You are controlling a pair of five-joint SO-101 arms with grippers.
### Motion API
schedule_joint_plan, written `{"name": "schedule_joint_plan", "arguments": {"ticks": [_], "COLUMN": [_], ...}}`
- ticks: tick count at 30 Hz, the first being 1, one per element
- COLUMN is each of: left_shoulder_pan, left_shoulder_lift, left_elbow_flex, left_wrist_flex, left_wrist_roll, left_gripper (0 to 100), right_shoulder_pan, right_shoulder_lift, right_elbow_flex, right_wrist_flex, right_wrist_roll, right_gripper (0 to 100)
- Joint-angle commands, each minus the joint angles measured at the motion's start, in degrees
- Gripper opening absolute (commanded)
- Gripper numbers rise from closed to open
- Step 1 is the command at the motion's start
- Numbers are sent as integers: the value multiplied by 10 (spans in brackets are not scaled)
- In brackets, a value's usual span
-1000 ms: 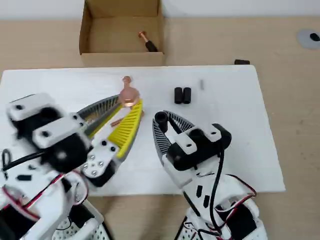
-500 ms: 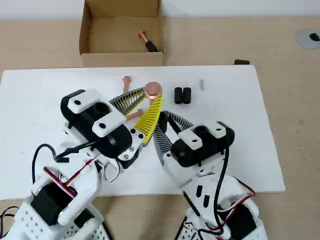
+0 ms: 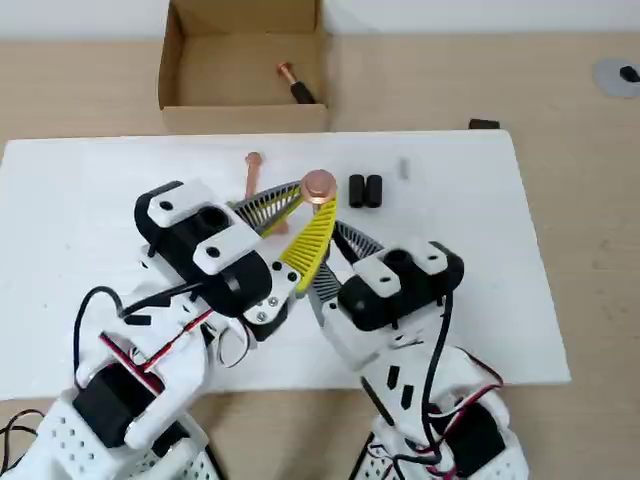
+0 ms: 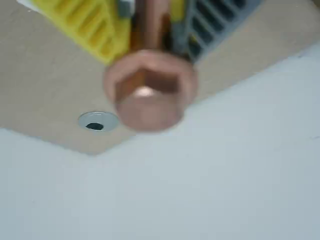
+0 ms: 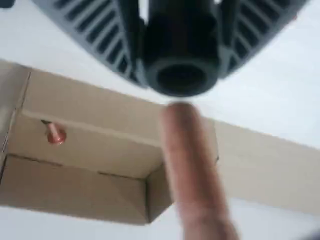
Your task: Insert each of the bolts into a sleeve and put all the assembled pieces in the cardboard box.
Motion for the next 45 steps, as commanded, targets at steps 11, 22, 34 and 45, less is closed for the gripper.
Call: {"name": "schedule_joint_plan", "arguments": {"ticks": [11, 22, 34, 45], "left_shoulder_pan": [3, 2, -4, -26], "left_shoulder_lift": [-3, -2, -3, -2], "left_elbow_flex": [-93, -88, -35, -9], "left_wrist_flex": [124, 64, 21, -16], "left_wrist_roll": [22, 24, 22, 25], "left_gripper": [6, 6, 6, 6], "right_shoulder_pan": [-8, -7, -7, -7], "right_shoulder_lift": [-45, -47, -47, -47], "right_elbow_flex": [-2, -6, -7, -7], "right_wrist_flex": [-22, -20, -22, -22], "right_wrist_roll": [-3, -3, -3, -3], "right_gripper": [10, 10, 10, 10]}}
